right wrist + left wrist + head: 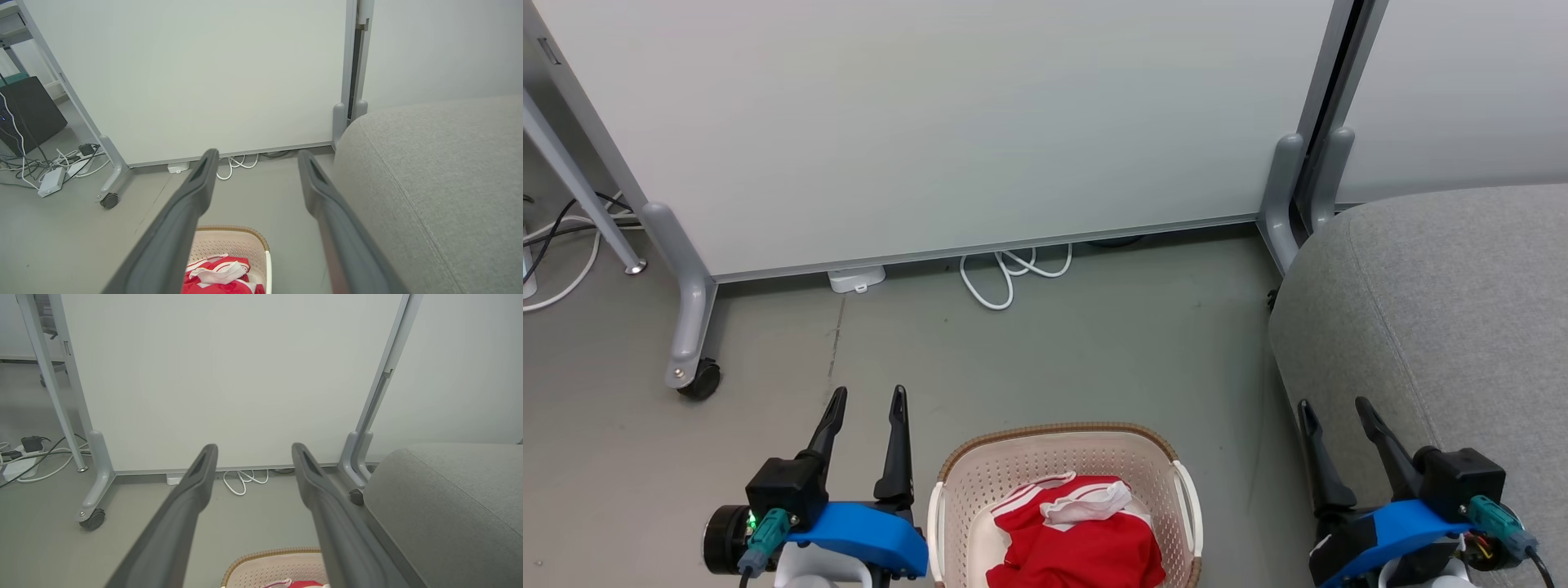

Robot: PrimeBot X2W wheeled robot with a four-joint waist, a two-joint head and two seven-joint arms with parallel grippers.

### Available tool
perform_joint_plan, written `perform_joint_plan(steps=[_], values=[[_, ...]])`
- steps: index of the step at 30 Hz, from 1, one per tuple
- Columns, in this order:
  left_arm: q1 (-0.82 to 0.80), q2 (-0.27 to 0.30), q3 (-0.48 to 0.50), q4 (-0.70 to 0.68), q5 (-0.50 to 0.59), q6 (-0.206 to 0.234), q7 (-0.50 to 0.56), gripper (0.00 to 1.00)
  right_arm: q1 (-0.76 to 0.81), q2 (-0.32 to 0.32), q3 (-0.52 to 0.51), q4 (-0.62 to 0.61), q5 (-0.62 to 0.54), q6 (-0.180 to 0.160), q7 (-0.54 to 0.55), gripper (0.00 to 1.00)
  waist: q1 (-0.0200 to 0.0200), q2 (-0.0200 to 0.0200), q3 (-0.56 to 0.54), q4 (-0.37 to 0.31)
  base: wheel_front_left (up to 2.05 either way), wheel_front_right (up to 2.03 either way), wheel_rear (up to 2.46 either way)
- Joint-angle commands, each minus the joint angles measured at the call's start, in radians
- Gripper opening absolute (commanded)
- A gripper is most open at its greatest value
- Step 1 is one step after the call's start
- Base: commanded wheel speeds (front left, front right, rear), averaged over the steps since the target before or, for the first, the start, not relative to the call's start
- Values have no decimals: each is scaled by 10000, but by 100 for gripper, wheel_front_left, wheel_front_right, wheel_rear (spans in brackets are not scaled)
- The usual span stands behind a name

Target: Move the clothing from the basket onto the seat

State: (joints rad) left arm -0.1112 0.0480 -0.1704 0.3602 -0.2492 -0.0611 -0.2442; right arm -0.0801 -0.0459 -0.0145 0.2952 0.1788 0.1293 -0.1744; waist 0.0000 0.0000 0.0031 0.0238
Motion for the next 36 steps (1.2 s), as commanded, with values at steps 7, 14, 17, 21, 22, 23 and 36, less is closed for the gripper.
perform_joint_plan(steps=[7,14,17,21,22,23,36], values=[[-192,35,-51,89,325,57,-177,100,-141,-72,-82,27,-584,15,-138,100,0,0,-4,12,0,0,0],[-140,36,-58,131,401,95,-225,100,-130,-72,-97,99,-641,16,-200,100,0,0,-14,26,0,0,0],[-114,36,-34,138,351,95,-225,100,-129,-72,-82,107,-631,16,-215,100,0,0,-18,26,0,0,0],[-106,36,-19,100,319,83,-225,100,-109,-72,-51,77,-600,16,-206,100,0,0,-10,27,0,0,0],[-107,36,-10,97,321,75,-225,100,-104,-72,-46,69,-593,16,-197,100,0,0,-7,28,0,0,0],[-110,36,-3,95,330,70,-225,100,-109,-71,-45,76,-585,16,-197,100,0,0,-1,27,0,0,0],[-233,33,-95,230,373,-17,-219,100,-276,-71,20,-72,-511,16,-220,100,0,0,413,-71,0,0,0]])
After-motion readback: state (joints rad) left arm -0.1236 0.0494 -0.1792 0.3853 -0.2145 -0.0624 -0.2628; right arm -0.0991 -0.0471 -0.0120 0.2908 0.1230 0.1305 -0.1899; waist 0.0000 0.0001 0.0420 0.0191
